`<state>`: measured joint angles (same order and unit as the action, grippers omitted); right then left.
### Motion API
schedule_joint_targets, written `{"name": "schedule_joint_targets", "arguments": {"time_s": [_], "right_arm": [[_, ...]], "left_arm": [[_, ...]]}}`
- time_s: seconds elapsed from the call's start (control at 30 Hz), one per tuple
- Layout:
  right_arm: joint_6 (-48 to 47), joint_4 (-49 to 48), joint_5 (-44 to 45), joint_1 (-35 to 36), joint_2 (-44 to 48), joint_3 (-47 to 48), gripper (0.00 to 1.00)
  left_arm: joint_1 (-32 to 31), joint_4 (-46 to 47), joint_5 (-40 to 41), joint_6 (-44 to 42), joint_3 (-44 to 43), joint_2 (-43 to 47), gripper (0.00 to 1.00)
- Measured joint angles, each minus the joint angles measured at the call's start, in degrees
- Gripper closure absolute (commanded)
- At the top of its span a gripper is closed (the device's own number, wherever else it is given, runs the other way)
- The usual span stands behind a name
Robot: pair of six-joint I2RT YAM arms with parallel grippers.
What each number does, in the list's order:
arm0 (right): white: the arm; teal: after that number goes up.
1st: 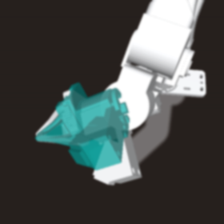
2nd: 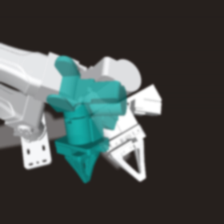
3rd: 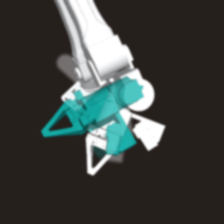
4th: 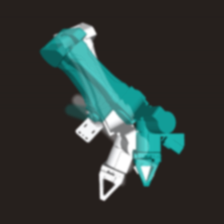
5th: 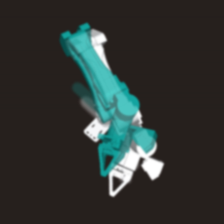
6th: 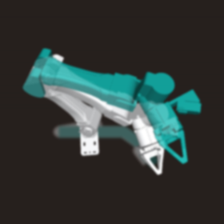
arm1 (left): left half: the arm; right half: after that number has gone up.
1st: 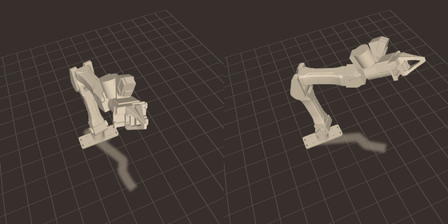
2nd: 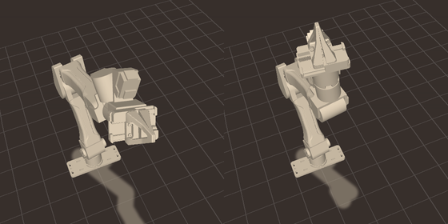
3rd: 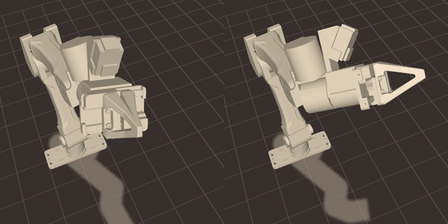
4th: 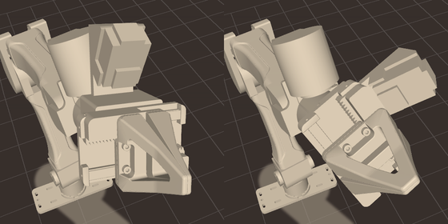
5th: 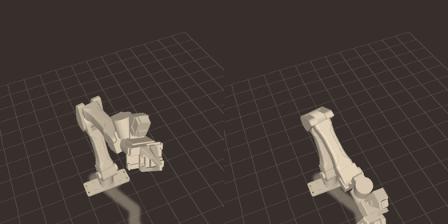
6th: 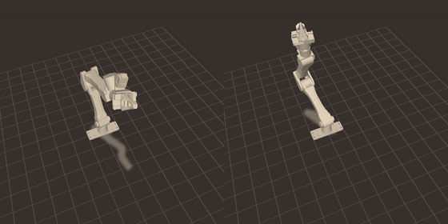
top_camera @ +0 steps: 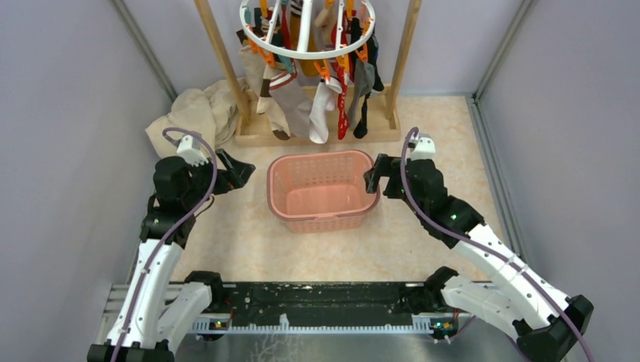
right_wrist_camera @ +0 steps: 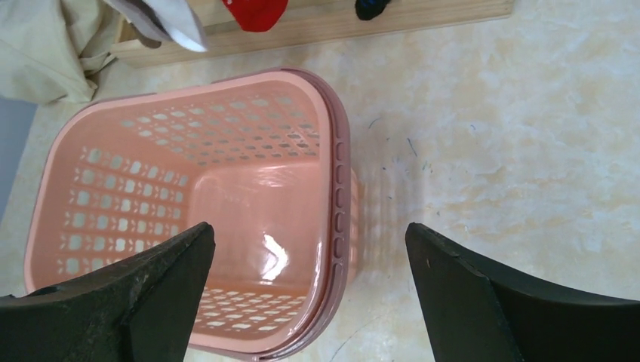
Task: Remove the socks clipped to the hanger
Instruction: Move the clothesline to the center of the board.
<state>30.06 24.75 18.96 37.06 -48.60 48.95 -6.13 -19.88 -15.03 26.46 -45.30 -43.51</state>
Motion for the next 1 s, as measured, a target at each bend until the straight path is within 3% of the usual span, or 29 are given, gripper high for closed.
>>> {"name": "schedule_joint_targets", "arguments": {"time_s": [0.37,0.47,0.8,1.0], "right_arm": [[-5.20,-10.43,-12.81,-0.02,10.03,-6.56,0.02],[-5.60,-12.07,-13.53,0.00,10.99,-6.54,0.06],[-5.51,-11.32,-13.92,0.00,4.59,-6.54,0.16],[-4.72,-10.97,-14.86,0.00,2.89,-6.56,0.24]], "left_arm": [[0.02,6.14,-11.93,1.46,0.24,-7.80,0.01],[0.00,9.64,-13.79,2.51,3.26,-7.37,0.01],[0.00,21.81,-12.35,2.69,4.20,-7.56,0.01],[-0.26,35.30,-12.41,2.49,4.48,-10.10,0.01]]}}
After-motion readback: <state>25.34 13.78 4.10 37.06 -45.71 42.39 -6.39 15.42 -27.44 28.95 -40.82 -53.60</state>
